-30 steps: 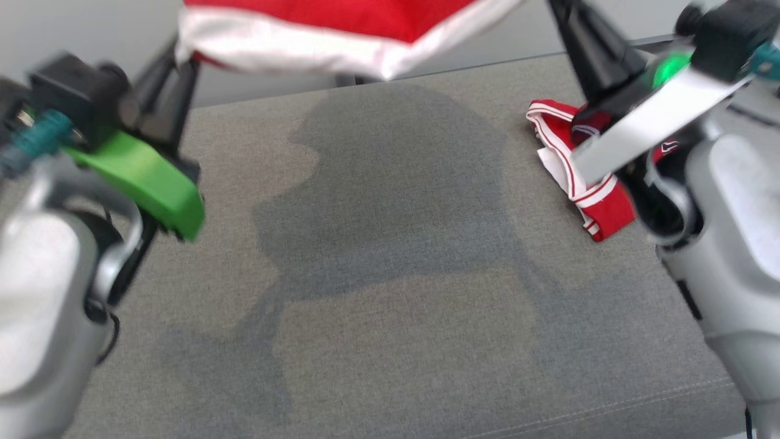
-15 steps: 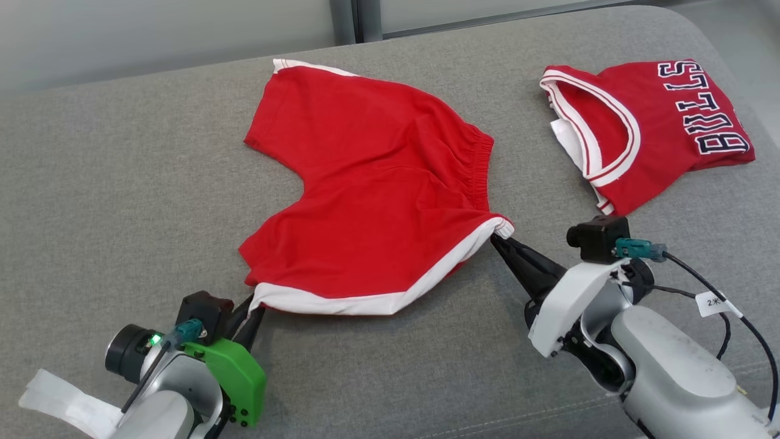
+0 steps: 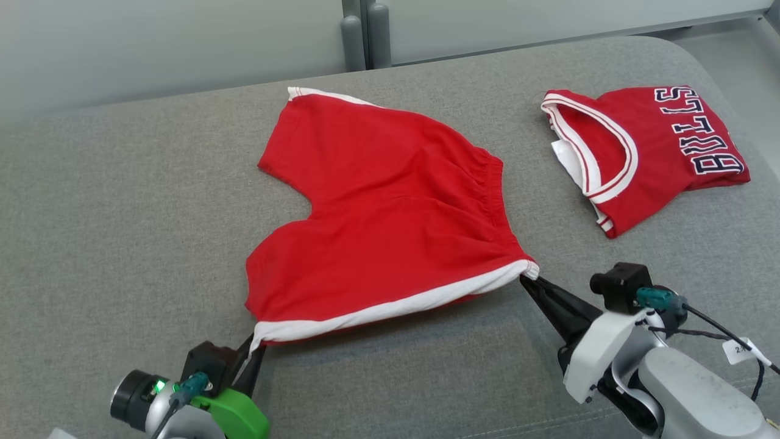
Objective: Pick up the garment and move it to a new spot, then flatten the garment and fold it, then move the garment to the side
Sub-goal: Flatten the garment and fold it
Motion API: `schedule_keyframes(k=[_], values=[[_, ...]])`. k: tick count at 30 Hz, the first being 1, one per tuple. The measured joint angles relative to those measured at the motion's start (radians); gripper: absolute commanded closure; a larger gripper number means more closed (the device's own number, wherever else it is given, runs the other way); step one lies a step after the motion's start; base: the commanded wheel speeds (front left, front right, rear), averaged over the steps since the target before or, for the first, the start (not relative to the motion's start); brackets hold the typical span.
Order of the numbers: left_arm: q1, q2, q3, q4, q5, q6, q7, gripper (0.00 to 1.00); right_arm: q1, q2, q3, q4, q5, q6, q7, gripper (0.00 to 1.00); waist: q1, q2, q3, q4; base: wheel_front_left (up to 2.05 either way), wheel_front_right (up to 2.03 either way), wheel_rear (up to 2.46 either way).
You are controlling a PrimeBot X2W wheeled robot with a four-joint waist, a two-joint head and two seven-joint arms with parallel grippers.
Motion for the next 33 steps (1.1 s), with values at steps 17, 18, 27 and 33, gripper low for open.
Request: schedule_keyframes(k=[17, 18, 27, 33], values=[[0.115, -0.042, -0.015, 0.095, -0.027, 0.010, -0.040, 1.00, 0.123, 0.030, 0.049, 0.047, 0.010, 0.000, -0.035, 1.00, 0.0000, 0.0000, -0.045, -0.016, 0.00, 0.00, 0.00], [0.115, -0.044, -0.016, 0.105, -0.027, 0.010, -0.044, 1.00, 0.126, 0.036, 0.052, 0.058, 0.009, 0.000, -0.038, 1.00, 0.0000, 0.0000, -0.044, -0.016, 0.00, 0.00, 0.00], [0.110, -0.064, -0.009, 0.158, -0.036, 0.007, -0.058, 1.00, 0.109, 0.042, 0.082, 0.155, -0.074, 0.001, -0.049, 0.62, 0.0000, 0.0000, -0.035, -0.026, 0.00, 0.00, 0.00], [0.105, -0.072, 0.004, 0.172, -0.047, 0.001, -0.070, 0.85, 0.091, 0.064, 0.082, 0.201, -0.078, 0.001, -0.050, 0.00, 0.0000, 0.0000, -0.026, -0.031, 0.00, 0.00, 0.00]])
